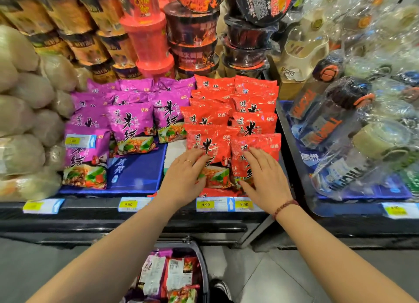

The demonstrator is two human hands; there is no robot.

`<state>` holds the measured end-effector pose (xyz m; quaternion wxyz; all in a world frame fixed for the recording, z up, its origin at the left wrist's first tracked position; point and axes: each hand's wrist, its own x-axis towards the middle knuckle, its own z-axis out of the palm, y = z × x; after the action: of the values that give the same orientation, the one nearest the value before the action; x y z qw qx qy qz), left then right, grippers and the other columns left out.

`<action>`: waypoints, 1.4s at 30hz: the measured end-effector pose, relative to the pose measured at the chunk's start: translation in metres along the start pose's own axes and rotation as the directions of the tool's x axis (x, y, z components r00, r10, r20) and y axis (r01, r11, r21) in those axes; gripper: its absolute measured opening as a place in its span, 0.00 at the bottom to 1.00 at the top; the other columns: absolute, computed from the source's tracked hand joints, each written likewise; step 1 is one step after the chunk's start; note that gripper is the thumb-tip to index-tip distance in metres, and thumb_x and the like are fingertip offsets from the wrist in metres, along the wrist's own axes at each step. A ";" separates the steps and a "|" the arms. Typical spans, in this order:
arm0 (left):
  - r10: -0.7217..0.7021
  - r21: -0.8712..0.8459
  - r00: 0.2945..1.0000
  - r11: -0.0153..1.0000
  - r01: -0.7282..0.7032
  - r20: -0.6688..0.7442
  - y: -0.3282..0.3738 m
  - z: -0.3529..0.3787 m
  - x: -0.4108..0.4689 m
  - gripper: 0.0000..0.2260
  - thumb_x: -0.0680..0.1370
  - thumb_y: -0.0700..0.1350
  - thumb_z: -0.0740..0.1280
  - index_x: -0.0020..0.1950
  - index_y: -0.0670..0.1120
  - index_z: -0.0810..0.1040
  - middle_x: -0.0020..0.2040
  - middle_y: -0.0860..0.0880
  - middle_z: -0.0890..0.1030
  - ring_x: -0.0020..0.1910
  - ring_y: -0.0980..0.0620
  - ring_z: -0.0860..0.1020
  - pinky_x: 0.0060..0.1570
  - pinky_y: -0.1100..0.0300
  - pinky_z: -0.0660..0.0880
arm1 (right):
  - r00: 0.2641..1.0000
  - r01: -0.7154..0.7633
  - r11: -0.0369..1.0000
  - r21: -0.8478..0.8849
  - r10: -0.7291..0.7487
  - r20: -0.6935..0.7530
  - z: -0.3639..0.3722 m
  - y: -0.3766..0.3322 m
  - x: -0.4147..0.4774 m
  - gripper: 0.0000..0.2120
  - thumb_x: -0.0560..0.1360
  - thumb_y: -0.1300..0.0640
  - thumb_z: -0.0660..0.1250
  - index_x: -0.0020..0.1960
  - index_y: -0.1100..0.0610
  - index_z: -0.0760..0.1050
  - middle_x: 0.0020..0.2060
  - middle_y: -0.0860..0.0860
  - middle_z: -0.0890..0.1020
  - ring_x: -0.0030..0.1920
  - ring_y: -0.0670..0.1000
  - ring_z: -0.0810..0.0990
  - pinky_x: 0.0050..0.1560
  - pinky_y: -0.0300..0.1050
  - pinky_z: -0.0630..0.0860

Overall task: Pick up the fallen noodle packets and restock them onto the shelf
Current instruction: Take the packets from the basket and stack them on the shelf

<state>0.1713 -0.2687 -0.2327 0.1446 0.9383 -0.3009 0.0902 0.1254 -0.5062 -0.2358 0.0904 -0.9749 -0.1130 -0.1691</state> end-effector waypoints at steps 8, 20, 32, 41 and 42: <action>-0.089 -0.012 0.996 0.996 0.089 -0.013 -0.029 -0.038 -0.106 0.18 0.73 0.47 0.66 0.59 0.40 0.80 0.56 0.41 0.81 0.54 0.39 0.79 0.51 0.46 0.79 | 0.984 0.177 0.979 0.104 -0.179 0.017 0.005 -0.097 -0.021 0.27 0.67 0.52 0.76 0.63 0.60 0.74 0.58 0.56 0.78 0.59 0.57 0.74 0.58 0.55 0.76; -0.425 -0.022 0.879 0.898 0.440 0.217 -0.112 -0.021 -0.341 0.19 0.70 0.52 0.65 0.56 0.43 0.80 0.52 0.45 0.81 0.51 0.42 0.79 0.47 0.50 0.79 | 0.897 0.130 0.974 0.186 -0.196 0.396 0.078 -0.240 -0.093 0.26 0.69 0.47 0.72 0.63 0.57 0.76 0.58 0.54 0.79 0.60 0.58 0.76 0.60 0.54 0.74; -0.807 -0.132 0.461 0.446 0.885 0.370 -0.145 0.080 -0.511 0.36 0.65 0.63 0.59 0.63 0.39 0.77 0.58 0.38 0.79 0.58 0.38 0.76 0.57 0.51 0.73 | 0.475 -0.413 0.884 0.218 0.005 0.880 0.248 -0.329 -0.178 0.32 0.67 0.40 0.68 0.67 0.55 0.71 0.64 0.53 0.72 0.65 0.57 0.71 0.66 0.50 0.69; -0.822 -0.248 0.207 0.083 0.965 0.531 -0.168 0.151 -0.549 0.39 0.66 0.54 0.75 0.72 0.41 0.68 0.69 0.42 0.70 0.68 0.45 0.69 0.59 0.67 0.60 | 0.182 -0.750 0.661 -0.030 0.250 0.951 0.326 -0.351 -0.261 0.42 0.66 0.44 0.77 0.72 0.60 0.64 0.67 0.55 0.72 0.67 0.57 0.71 0.66 0.50 0.69; -0.818 -0.254 0.197 0.065 0.965 0.540 -0.170 0.159 -0.550 0.38 0.68 0.50 0.78 0.73 0.42 0.66 0.70 0.43 0.69 0.69 0.46 0.68 0.60 0.66 0.60 | 0.157 -0.782 0.621 -0.048 0.270 0.950 0.331 -0.352 -0.269 0.46 0.63 0.42 0.78 0.72 0.59 0.63 0.68 0.55 0.72 0.68 0.57 0.71 0.67 0.52 0.69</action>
<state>-0.1565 0.1078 -0.5605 0.3909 0.8308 0.3216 -0.2314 -0.1073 -0.1488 -0.5885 0.2983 -0.8148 0.1846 0.4616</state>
